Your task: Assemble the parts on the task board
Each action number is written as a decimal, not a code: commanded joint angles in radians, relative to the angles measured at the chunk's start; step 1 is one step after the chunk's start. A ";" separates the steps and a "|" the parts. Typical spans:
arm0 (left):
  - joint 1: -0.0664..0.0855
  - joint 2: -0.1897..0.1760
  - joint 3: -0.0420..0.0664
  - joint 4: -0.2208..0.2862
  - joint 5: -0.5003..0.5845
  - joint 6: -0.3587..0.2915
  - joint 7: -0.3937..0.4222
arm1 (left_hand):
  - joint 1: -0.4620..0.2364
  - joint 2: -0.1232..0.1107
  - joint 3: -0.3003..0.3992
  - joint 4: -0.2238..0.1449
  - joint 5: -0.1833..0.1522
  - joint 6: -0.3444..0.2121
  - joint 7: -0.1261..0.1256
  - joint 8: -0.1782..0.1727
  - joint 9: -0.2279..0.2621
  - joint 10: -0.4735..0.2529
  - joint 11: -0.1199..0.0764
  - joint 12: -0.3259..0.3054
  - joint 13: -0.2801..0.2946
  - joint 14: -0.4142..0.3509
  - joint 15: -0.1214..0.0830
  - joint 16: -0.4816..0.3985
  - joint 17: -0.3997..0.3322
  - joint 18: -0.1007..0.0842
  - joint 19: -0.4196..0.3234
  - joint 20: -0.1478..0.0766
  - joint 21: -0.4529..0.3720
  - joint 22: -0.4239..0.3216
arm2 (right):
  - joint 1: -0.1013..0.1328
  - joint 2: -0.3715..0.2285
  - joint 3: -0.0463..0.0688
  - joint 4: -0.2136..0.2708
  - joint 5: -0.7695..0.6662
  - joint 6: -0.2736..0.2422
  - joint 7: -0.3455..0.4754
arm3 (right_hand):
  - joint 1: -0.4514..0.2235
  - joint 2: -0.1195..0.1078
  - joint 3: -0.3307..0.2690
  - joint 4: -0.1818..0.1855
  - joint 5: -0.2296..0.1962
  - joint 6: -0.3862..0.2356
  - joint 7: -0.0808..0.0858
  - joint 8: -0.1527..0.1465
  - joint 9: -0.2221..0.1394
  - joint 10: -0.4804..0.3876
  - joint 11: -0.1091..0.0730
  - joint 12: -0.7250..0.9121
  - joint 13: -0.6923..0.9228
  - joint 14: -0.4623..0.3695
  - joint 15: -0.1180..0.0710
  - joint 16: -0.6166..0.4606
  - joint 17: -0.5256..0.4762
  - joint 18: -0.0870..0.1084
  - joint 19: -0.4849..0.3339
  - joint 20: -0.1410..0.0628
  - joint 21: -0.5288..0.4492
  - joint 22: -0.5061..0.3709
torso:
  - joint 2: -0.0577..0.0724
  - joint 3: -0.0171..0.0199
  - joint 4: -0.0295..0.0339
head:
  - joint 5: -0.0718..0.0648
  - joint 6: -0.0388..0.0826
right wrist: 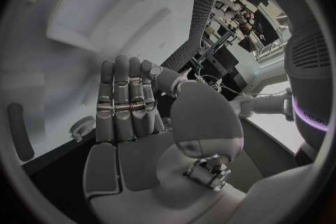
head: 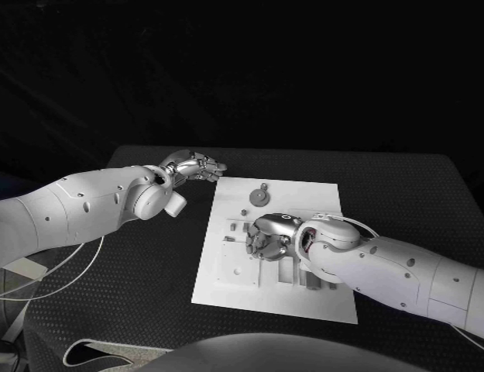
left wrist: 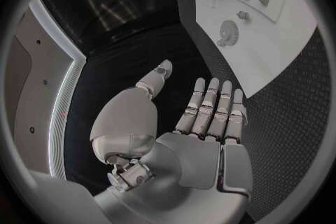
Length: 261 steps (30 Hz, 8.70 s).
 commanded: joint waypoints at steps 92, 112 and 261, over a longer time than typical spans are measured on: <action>0.002 -0.028 -0.062 0.276 -0.925 0.093 -0.716 | -0.264 -0.125 -0.026 0.167 -0.027 0.388 -0.149 0.227 0.106 0.439 -0.244 0.365 0.283 0.586 -0.343 0.501 0.459 0.055 0.740 -0.293 0.198 0.037 | 0.040 -0.152 0.117 0.135 -0.031 -0.164 -0.052 | -0.053 -0.031 -0.019 0.009 -0.002 -0.023 0.015 -0.013 0.015 -0.028 0.012 -0.018 0.004 -0.013 0.014 -0.033 0.012 0.014 -0.015 0.010 -0.021 0.015 | -0.003 0.0014 -0.0044 | -0.032 0.056; 0.002 0.019 -0.075 0.275 -1.020 0.134 -0.737 | -0.242 0.015 -0.123 0.069 -0.023 0.462 -0.220 0.390 0.179 0.539 -0.303 0.473 0.375 0.689 -0.402 0.622 0.486 0.039 0.808 -0.355 0.260 0.131 | 0.040 -0.152 0.117 0.135 -0.031 -0.156 -0.056 | -0.054 -0.030 -0.019 0.009 -0.002 -0.024 0.015 -0.014 0.016 -0.028 0.012 -0.019 0.005 -0.013 0.015 -0.034 0.012 0.014 -0.016 0.010 -0.023 0.016 | -0.003 0.0010 -0.0049 | -0.040 0.053; -0.009 0.028 -0.096 0.215 -1.128 0.119 -0.719 | -0.083 -0.068 -0.014 -0.034 -0.028 0.405 -0.214 0.494 0.165 0.507 -0.297 0.508 0.423 0.655 -0.401 0.695 0.415 -0.008 0.835 -0.385 0.172 0.240 | 0.040 -0.151 0.117 0.126 -0.029 -0.144 -0.058 | -0.058 -0.025 -0.016 0.009 -0.002 -0.023 0.015 -0.016 0.024 -0.028 0.012 -0.021 0.009 -0.010 0.015 -0.041 0.020 0.014 -0.014 0.010 -0.028 0.024 | -0.004 0.0000 -0.0037 | -0.054 0.042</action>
